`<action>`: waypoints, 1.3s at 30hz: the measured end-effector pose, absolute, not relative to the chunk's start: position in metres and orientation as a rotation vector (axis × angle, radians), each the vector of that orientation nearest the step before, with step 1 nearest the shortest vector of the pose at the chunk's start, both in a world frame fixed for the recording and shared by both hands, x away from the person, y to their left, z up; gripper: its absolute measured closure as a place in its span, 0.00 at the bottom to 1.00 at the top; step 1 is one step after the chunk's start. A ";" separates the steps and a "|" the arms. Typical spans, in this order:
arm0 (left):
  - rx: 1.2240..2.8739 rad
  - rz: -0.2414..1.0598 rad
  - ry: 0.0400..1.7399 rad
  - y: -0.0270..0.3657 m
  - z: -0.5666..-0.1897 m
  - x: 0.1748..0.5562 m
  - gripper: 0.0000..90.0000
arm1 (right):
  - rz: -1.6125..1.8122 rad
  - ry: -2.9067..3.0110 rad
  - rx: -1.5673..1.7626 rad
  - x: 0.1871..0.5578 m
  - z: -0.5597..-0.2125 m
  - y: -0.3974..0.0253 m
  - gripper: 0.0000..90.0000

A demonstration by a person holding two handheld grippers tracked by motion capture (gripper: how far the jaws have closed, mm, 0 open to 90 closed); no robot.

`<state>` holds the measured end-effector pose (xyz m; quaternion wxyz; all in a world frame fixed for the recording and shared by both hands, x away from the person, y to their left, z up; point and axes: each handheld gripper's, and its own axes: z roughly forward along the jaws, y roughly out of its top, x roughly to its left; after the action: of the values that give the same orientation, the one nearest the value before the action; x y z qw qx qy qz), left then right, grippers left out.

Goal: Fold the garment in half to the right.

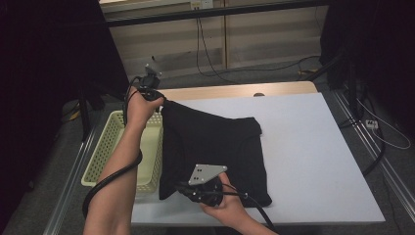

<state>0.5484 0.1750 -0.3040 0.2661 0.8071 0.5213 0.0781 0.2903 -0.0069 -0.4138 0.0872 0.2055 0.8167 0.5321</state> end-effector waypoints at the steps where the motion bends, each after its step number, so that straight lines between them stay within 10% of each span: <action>1: 2.179 0.213 1.410 0.175 -0.303 0.549 0.97 | 1.594 2.432 0.620 0.290 -0.413 -0.006 0.96; 39: 2.186 0.232 1.401 0.180 -0.282 0.547 0.97 | 1.617 2.394 0.588 0.289 -0.402 0.003 0.96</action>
<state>0.5470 0.1801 -0.2823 0.2641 0.8089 0.5183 0.0857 0.2892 0.0034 -0.4020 0.0963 0.1986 0.8083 0.5459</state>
